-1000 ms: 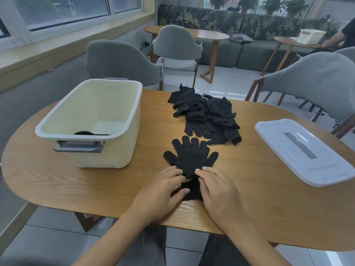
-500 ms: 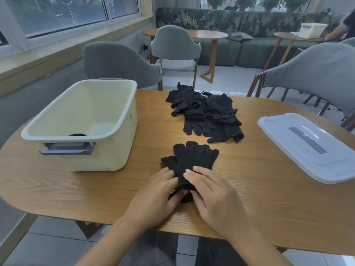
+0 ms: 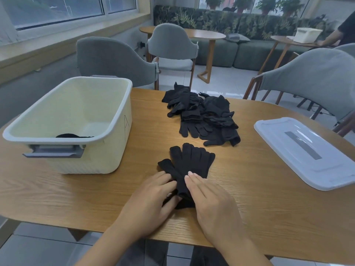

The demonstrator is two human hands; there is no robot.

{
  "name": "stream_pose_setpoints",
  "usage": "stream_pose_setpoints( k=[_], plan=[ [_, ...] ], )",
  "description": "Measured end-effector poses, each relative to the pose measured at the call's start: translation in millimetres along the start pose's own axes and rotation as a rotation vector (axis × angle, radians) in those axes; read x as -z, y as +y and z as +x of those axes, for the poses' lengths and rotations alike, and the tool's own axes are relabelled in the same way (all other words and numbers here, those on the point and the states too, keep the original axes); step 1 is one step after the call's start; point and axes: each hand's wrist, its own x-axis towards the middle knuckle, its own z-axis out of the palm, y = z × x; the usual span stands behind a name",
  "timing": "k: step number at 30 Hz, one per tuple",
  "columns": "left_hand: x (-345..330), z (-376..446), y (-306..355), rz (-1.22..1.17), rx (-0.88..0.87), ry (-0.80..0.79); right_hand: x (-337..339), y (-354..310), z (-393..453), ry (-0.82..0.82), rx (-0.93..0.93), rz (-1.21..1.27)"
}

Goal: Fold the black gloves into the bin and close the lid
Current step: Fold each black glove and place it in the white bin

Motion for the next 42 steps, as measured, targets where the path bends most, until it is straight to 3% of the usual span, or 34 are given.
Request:
stream_pose_setpoints(
  k=[25,34,39,42],
  plan=[
    [4.9,-0.3,5.6,-0.029,-0.013,0.025,0.3,-2.1,3.6,0.004,-0.051,-0.067],
    [7.8,-3.7,10.4,-0.022,0.096,0.03,2.5,-0.4,1.8,-0.083,-0.048,-0.024],
    [6.9,-4.8,7.1,-0.163,0.163,0.1,8.7,-5.0,4.0,-0.045,-0.068,0.018],
    [7.7,-5.7,10.1,-0.186,0.176,0.283,9.7,-5.5,3.4,-0.029,-0.087,0.036]
  ],
)
